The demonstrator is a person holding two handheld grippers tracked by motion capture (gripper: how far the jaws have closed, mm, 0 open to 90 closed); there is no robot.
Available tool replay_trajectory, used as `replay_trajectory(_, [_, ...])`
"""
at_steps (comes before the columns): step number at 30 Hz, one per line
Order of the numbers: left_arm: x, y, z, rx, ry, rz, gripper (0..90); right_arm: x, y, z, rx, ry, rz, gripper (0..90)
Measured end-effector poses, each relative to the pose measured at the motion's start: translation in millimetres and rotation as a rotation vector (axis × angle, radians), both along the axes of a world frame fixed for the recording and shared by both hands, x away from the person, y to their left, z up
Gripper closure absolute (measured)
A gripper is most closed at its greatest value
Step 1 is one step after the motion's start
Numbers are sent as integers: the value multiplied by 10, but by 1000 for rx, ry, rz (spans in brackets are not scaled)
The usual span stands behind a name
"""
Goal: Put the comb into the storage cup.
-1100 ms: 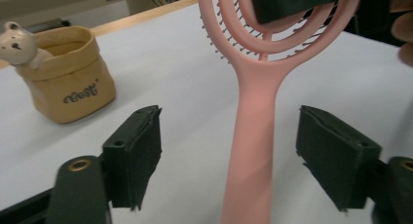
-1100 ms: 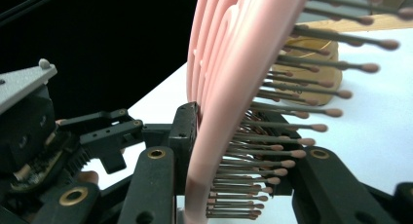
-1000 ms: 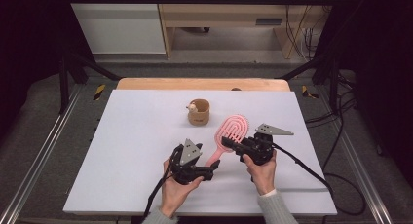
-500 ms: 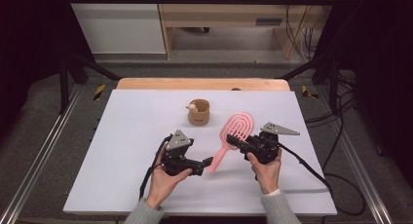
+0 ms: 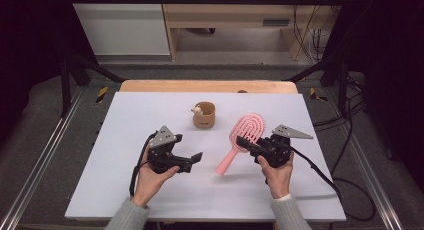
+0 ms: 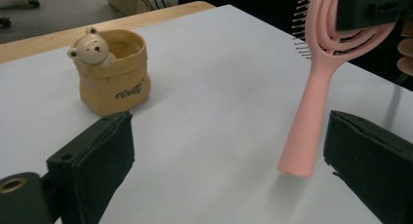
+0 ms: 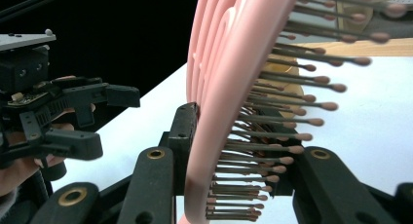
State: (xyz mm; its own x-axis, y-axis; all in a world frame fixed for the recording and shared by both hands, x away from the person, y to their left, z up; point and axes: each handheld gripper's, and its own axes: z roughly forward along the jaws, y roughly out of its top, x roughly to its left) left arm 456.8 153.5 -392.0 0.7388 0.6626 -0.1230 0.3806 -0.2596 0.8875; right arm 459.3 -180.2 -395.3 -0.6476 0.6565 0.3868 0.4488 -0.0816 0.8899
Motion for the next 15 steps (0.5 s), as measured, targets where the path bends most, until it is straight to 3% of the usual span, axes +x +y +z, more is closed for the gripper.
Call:
replay_trajectory(4, [13,137,-56,22,-2,18,35,-4,-18,14,-3,-9,-5,634])
replay_trajectory(12, [14,331,-155,13,-4,41,35,-5,-27,17,-11,-12,-5,633])
replay_trajectory(15, [9,389,-172,37,-14,47,35,-6,-27,17,-16,-11,-5,633])
